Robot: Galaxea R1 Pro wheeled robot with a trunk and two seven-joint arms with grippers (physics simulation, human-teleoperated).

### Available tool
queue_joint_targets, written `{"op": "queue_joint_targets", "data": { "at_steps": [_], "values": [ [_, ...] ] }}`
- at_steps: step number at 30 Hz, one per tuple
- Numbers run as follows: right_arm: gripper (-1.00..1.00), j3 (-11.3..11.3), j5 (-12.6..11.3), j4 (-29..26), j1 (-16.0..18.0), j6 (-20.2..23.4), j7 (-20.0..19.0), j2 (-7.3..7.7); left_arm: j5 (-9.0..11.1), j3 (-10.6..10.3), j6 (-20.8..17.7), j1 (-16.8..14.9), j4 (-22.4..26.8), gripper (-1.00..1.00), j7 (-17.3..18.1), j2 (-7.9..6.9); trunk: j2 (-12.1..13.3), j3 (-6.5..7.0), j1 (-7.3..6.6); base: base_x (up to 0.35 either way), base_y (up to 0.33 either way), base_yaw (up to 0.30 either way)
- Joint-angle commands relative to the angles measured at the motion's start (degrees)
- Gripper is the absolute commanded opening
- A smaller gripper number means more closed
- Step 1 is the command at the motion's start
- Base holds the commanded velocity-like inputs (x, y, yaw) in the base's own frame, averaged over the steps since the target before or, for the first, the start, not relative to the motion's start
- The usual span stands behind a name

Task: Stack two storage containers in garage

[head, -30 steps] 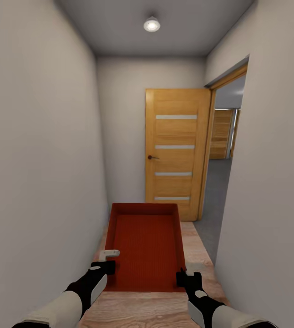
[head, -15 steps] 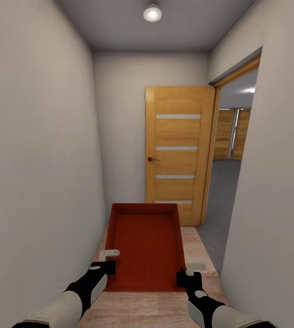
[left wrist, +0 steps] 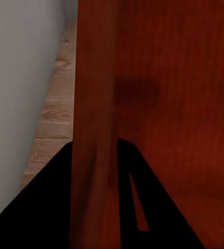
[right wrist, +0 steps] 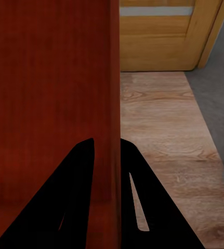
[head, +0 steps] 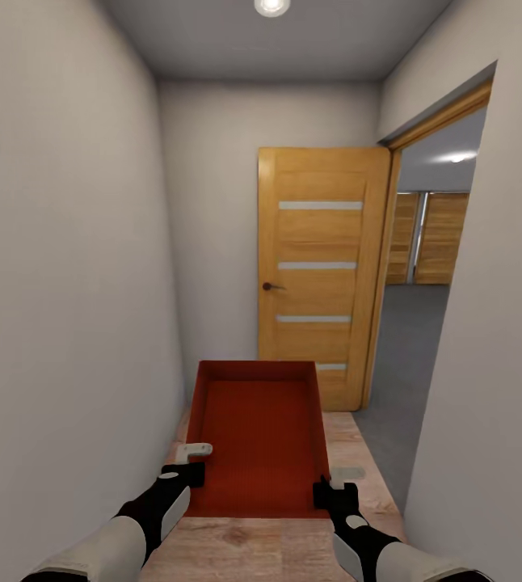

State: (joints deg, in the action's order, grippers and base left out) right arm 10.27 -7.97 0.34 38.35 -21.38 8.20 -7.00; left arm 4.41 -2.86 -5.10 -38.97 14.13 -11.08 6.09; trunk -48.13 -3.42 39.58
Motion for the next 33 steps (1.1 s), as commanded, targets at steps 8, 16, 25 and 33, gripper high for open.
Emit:
{"op": "queue_joint_targets", "data": {
  "at_steps": [8,16,25,33],
  "values": [
    [-1.0,-2.36,-1.08,-0.16,0.05,-0.49,0.33,0.49,0.16,4.68,-0.43,-0.05,0.02,-1.0,-0.7,-0.21,-0.06,-0.09,0.04,0.324,0.0,0.0],
    [-1.0,-2.36,-1.08,-0.16,0.05,-0.66,0.38,0.44,0.16,4.65,-0.29,-0.05,0.02,-1.0,-0.7,-0.21,-0.06,-0.09,0.04,0.324,0.0,0.0],
    [-1.0,-2.36,-1.08,-0.16,0.05,-0.78,0.56,0.31,0.08,4.66,0.0,-0.05,0.14,-1.0,-0.7,-0.21,-0.06,-0.09,0.04,0.324,0.0,-0.071],
    [-1.0,-2.36,-1.15,-0.16,0.05,-0.78,0.56,0.32,0.08,4.66,0.17,-0.05,0.22,-1.0,-0.7,-0.21,-0.06,-0.09,0.04,0.324,0.0,-0.262]
  ]
}}
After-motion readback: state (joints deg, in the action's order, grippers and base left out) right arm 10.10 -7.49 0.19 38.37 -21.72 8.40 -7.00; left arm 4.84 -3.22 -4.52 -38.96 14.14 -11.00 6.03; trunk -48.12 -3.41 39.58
